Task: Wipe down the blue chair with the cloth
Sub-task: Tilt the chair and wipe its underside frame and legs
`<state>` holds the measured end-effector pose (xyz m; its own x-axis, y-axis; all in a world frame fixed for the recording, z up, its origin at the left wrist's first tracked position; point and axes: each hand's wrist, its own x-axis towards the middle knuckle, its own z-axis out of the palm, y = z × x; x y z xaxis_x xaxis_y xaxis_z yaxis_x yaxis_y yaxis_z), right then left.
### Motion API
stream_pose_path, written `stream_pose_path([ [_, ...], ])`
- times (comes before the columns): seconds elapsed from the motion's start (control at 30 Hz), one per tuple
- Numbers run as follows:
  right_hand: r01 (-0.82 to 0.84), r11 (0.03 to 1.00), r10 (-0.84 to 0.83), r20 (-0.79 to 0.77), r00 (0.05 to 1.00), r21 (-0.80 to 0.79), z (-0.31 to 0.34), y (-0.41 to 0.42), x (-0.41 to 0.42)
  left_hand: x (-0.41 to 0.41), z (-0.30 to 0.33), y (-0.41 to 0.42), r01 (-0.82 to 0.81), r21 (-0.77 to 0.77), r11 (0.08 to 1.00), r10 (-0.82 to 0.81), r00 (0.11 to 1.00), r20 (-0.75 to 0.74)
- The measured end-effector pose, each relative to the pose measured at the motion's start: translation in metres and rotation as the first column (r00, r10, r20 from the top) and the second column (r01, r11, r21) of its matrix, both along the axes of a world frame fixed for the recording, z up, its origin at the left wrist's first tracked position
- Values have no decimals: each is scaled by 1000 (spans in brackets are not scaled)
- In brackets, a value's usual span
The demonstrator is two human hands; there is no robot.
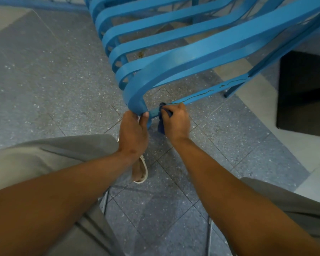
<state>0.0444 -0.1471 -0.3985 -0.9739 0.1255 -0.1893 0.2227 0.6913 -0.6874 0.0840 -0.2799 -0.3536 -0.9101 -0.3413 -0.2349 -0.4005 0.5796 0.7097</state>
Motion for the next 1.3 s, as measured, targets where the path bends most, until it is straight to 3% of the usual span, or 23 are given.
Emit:
stream_pose_path([
  [0.2,-184,982,183,32,983,48,5,-4,0,-3,0,0,0,2,1000,0,1000,2],
  [0.4,-66,994,63,41,997,84,7,0,-8,-2,-1,1,-16,31,999,16,1000,-1],
  [0.6,-279,959,275,78,958,53,9,-3,-2,-1,2,1,-2,52,999,3,1000,-15],
  [0.8,3,997,-10,90,996,80,6,20,-24,-2,1,1,1,35,999,-1,1000,-5],
  [1.07,-259,957,251,76,965,129,13,6,-15,-1,2,2,-8,30,1000,8,1000,2],
  [1.13,-219,968,210,84,974,120,15,25,-23,-1,2,2,-13,32,999,13,1000,11],
  [1.3,106,988,-118,104,988,111,12,62,-44,-1,4,3,-16,82,997,16,1000,6],
])
